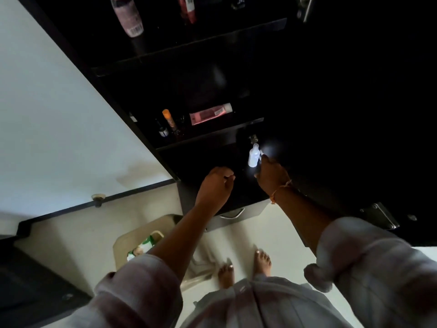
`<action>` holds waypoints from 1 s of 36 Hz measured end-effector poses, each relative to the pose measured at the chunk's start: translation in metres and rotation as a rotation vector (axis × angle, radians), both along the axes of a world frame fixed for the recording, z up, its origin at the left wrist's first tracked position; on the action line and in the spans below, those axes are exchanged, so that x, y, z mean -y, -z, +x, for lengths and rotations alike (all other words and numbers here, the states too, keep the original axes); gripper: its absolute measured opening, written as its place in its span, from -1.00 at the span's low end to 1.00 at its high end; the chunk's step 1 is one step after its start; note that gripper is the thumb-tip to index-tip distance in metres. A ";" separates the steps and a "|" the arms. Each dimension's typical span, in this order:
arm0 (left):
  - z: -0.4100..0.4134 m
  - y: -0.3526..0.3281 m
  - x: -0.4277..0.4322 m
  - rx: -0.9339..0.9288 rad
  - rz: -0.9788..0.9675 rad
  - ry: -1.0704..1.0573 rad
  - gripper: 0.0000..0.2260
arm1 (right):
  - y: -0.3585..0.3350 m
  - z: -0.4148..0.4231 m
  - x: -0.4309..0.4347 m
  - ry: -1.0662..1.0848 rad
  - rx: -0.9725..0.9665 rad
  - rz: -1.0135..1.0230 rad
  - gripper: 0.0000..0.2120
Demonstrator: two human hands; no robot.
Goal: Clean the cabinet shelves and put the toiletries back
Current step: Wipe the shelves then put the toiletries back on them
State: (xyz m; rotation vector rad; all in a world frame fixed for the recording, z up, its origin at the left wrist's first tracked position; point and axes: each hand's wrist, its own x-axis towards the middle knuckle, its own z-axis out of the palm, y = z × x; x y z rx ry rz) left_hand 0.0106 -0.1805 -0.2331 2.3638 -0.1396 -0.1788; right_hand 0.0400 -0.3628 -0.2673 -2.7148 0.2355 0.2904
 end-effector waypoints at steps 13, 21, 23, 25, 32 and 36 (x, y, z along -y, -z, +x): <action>-0.011 0.034 0.002 -0.071 0.018 -0.054 -0.84 | 0.025 0.049 -0.013 -0.225 0.087 -0.305 -0.43; -0.009 0.039 0.000 -0.071 0.017 -0.068 -0.82 | 0.039 0.073 -0.018 -0.015 0.059 -0.033 -0.57; -0.009 0.042 0.000 -0.076 0.018 -0.074 -0.82 | 0.038 0.070 -0.020 0.130 -0.002 0.031 -0.63; -0.011 0.044 -0.001 -0.083 0.027 -0.074 -0.82 | 0.035 0.062 -0.024 0.142 -0.044 0.026 -0.70; -0.016 0.050 -0.006 -0.119 0.042 -0.070 -0.81 | 0.046 0.023 -0.019 0.085 -0.041 0.146 -0.72; -0.018 0.053 -0.010 -0.134 0.043 -0.069 -0.79 | 0.050 -0.009 -0.023 0.036 0.169 0.325 -0.83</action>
